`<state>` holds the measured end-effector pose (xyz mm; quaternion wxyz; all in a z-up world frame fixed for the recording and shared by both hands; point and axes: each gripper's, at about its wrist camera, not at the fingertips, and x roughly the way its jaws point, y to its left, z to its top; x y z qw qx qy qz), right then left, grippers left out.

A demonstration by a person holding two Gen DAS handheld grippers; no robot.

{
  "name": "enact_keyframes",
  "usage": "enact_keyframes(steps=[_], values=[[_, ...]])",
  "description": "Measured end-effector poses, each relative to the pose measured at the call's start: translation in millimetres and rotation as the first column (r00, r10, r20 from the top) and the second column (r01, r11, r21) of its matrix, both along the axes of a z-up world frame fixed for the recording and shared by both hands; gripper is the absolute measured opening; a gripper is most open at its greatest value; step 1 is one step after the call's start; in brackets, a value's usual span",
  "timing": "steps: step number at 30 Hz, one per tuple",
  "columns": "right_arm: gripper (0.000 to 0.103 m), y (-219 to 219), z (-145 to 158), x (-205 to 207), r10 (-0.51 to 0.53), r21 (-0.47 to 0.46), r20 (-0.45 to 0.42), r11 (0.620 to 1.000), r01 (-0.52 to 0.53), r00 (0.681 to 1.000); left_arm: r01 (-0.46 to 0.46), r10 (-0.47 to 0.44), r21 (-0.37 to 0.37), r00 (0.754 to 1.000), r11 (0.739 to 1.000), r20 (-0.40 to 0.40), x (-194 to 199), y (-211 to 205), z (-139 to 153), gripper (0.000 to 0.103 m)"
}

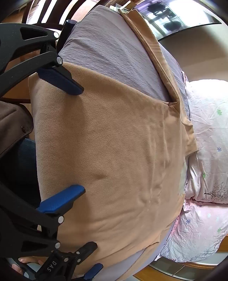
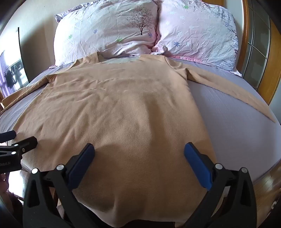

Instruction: Fold small clothes

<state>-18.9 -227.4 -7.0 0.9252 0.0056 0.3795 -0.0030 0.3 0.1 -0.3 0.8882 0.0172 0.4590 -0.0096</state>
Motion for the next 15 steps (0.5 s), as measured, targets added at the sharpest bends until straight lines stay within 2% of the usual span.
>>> enact_keyframes(steps=[15], values=[[0.101, -0.5, 0.0, -0.2, 0.0, 0.001, 0.001, 1.0, 0.0, 1.0, 0.0, 0.0, 0.001, 1.0, 1.0, 0.003, -0.1, 0.0, 0.1, 0.102]])
